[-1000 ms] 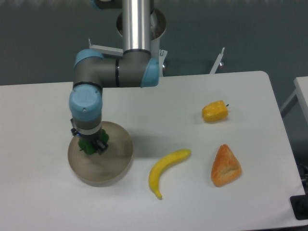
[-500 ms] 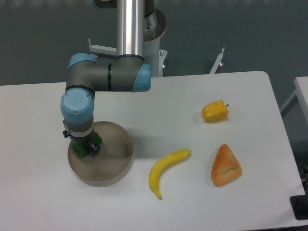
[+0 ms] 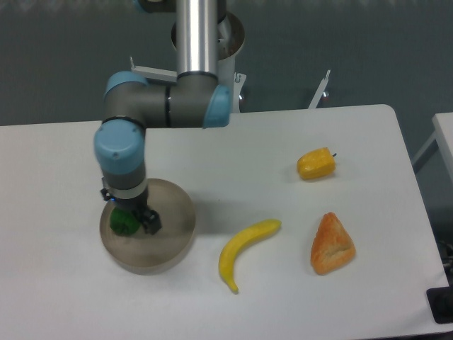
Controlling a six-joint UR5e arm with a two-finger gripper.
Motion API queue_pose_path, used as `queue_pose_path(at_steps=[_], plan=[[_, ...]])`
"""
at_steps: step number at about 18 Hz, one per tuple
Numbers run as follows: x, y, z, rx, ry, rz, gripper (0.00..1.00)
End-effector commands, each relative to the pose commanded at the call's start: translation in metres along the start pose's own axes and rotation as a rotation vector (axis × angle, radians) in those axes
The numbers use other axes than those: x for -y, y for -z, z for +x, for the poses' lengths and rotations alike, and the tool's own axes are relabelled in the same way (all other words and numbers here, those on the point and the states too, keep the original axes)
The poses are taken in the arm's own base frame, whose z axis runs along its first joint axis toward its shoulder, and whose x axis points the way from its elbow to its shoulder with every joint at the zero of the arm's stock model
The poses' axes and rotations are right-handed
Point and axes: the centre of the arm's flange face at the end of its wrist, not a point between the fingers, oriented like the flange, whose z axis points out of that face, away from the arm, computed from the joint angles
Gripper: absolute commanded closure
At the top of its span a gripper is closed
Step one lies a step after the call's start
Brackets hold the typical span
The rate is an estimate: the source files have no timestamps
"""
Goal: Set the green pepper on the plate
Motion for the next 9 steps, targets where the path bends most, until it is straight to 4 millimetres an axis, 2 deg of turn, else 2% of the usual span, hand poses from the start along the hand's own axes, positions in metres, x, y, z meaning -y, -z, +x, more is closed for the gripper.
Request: queue_pose_path(at_steps=[2,5,6,8,9], plan=[[-0.030,0.015,-0.035,0.014,0.030,0.015,0.00],[-0.071,0.028,-0.075,0.029,0.010,0.009,0.00],[-0.084,0.029,-0.087,0.030,-0.028,0.004,0.00],[-0.098,0.036,-0.097,0.037,-0.114,-0.003,0.00],[-0.113,0.040,-0.108,0.045,-0.130,-0.031,0.00]])
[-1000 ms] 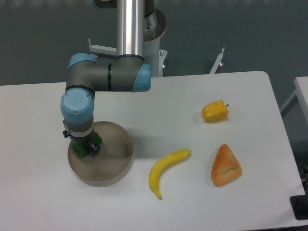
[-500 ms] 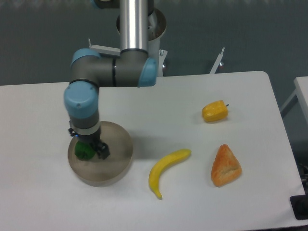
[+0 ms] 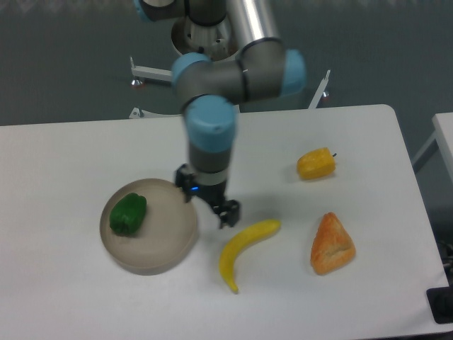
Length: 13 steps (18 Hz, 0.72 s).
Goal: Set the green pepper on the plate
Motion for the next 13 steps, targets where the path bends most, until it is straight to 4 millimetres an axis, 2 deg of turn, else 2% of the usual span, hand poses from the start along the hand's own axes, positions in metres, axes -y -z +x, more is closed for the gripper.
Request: queue_pose_path(at_steps=[1,7,13], plan=[[-0.011,0.006,-0.005,0.011,-0.006,-0.020,0.00],[-0.048,-0.004,-0.013,-0.016,-0.151,-0.068,0.00],[-0.085,0.003,-0.031,-0.015,-0.148,-0.069,0.00]])
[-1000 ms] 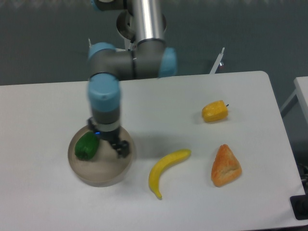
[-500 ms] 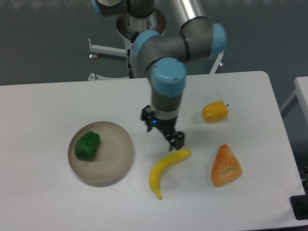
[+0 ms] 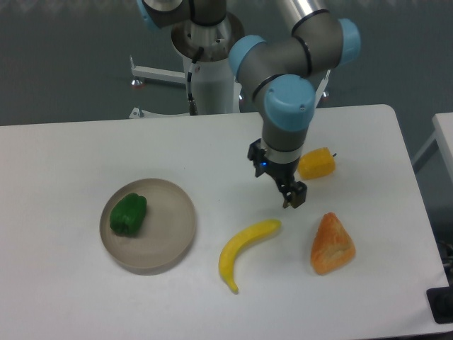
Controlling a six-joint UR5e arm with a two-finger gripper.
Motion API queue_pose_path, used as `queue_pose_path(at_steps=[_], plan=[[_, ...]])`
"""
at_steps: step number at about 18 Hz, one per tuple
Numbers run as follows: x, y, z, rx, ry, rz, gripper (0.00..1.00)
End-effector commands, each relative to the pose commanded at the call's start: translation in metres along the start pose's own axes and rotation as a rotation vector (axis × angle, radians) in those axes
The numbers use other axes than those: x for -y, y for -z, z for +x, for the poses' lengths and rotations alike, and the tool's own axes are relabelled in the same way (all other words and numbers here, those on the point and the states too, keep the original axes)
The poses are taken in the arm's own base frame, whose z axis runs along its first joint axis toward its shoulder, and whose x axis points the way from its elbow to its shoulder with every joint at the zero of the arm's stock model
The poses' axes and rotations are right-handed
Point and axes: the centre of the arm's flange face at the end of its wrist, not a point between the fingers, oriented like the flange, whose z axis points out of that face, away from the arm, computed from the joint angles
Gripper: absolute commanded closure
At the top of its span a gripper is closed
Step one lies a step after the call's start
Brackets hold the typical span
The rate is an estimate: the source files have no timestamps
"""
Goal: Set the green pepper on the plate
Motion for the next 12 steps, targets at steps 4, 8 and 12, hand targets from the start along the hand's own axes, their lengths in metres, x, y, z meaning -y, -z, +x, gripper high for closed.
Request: queue_pose_path(at_steps=[4,8,12], plan=[[-0.0083,-0.0012,0.0012,-0.020,-0.028,-0.004,0.00],[-0.0091,0.0000,0.0010,-0.017,-0.026,-0.002,0.00],[-0.0092,-0.0002,0.0011,-0.018,-0.026,-0.002,0.00]])
